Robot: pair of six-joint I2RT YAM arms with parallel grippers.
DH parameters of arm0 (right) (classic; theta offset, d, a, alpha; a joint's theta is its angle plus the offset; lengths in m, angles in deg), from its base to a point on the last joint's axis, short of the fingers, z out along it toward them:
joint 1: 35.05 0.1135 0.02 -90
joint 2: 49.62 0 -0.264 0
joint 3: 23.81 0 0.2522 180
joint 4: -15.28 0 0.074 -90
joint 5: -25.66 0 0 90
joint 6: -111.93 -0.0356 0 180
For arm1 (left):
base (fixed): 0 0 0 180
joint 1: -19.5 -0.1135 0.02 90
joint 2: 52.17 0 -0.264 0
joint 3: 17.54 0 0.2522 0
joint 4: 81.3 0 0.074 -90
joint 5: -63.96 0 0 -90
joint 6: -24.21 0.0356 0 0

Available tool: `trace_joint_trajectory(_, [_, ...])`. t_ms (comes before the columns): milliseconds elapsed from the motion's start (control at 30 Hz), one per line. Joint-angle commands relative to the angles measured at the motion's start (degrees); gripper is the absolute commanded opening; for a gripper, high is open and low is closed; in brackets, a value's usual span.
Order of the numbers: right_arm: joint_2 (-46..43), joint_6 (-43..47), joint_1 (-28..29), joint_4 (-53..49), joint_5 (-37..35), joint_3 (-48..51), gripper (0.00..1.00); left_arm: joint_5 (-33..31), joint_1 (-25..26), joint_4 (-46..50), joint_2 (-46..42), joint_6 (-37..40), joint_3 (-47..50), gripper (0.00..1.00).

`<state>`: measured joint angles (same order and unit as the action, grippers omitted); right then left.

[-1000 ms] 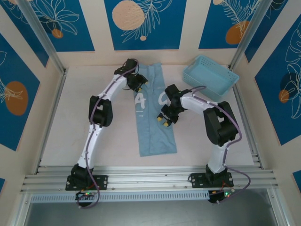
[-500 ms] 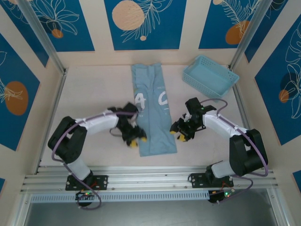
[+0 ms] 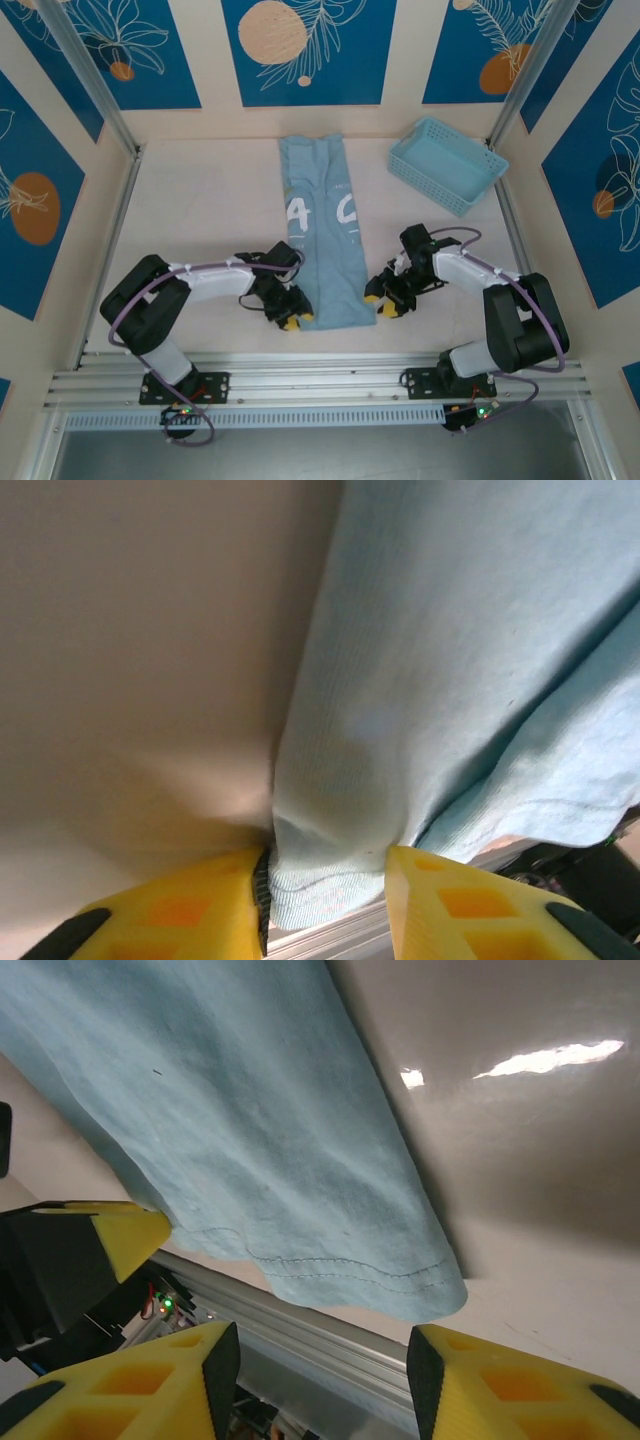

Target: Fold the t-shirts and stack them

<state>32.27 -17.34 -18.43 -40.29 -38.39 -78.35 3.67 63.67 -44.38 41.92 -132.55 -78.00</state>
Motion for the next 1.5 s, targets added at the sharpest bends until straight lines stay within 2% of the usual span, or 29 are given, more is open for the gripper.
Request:
trace_joint_trajectory(0, [2.93, 1.30, -0.10, -2.16, 0.15, 0.65, 0.46, -2.17, 0.54, 1.71, 1.19, 0.64, -0.87, 0.20])
trace_joint_trajectory(100, [6.00, 1.82, 1.23, -3.20, -1.95, -0.01, 0.44, -3.65, 0.58, 4.76, 0.78, 2.10, -2.38, 0.09])
trace_joint_trajectory(233, [8.20, 0.80, 4.05, -1.79, -2.66, -0.82, 0.44, -3.18, 0.66, 5.57, 0.33, 2.40, -2.26, 0.04])
trace_joint_trajectory(367, [9.48, -0.49, 5.38, -0.53, -2.87, -1.64, 0.43, -2.70, 0.59, 6.42, 0.28, 3.17, -2.04, 0.02])
trace_joint_trajectory(567, [11.68, -2.49, 7.63, 0.99, -3.28, -2.91, 0.34, -2.49, 0.61, 6.99, -0.54, 3.52, -1.82, 0.00])
trace_joint_trajectory(700, [11.34, -3.09, 7.50, 1.20, -6.15, -3.93, 0.32, -2.91, 0.65, 7.74, -1.22, 3.76, -1.88, 0.00])
trace_joint_trajectory(833, [10.89, -3.65, 7.68, 1.48, -6.20, -4.59, 0.12, -3.04, 0.65, 7.84, -1.55, 3.83, -1.91, 0.00])
trace_joint_trajectory(933, [8.80, -4.04, 8.65, -0.33, -7.16, -4.43, 0.00, -3.46, 0.66, 8.74, -2.82, 4.12, -1.29, 0.00])
trace_joint_trajectory(1100, [4.90, -4.05, 10.88, -6.01, -6.08, -3.66, 0.00, -1.28, 1.15, 8.88, -5.58, 4.61, 1.34, 0.00])
trace_joint_trajectory(1267, [0.21, -6.02, 15.63, -10.46, -2.96, -2.56, 0.00, 1.77, 3.85, 8.49, -9.80, 5.33, 3.51, 0.00])
trace_joint_trajectory(1367, [-3.05, -8.36, 17.56, -12.75, -3.04, -3.00, 0.00, -0.30, 5.00, 11.51, -14.40, 5.10, 3.84, 0.00])
trace_joint_trajectory(1467, [-5.16, -9.61, 16.67, -14.37, -4.42, -4.49, 0.00, -3.98, 4.48, 12.52, -19.12, 3.67, 3.91, 0.00])
